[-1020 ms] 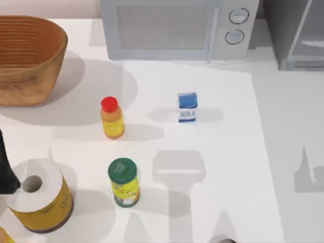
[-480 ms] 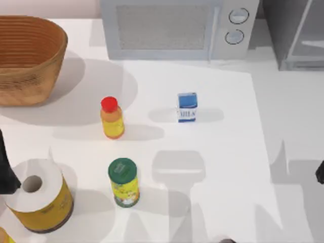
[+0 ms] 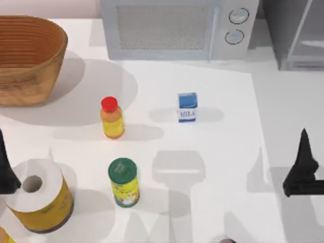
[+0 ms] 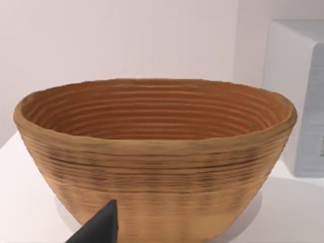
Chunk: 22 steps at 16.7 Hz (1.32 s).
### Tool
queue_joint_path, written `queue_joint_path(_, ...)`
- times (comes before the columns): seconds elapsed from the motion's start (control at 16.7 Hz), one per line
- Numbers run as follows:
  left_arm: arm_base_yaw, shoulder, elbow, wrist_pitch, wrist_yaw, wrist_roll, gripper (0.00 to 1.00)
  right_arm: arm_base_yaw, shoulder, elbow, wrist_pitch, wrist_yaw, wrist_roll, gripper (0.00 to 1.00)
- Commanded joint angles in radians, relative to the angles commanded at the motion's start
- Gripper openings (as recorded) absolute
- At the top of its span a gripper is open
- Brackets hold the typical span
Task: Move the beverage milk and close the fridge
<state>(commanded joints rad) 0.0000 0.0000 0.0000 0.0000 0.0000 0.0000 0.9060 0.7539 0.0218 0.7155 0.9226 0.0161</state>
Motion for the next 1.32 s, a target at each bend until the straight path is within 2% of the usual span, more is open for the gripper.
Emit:
queue_joint_path(0.42,0.0,0.0,0.0,0.0,0.0,0.0,1.0,0.015,0.013,-0.001,0.012,0.003,0.002,1.0)
queue_joint_path(0.66,0.0,0.0,0.0,0.0,0.0,0.0,1.0,0.023,0.12,0.08,0.083,-0.004,0.005,1.0)
queue_joint_path(0.9,0.0,0.0,0.0,0.0,0.0,0.0,1.0,0.025,0.399,0.244,0.218,-0.023,0.011,1.0)
queue_joint_path(1.32,0.0,0.0,0.0,0.0,0.0,0.0,1.0,-0.016,1.141,0.587,0.471,-0.091,0.049,1.0)
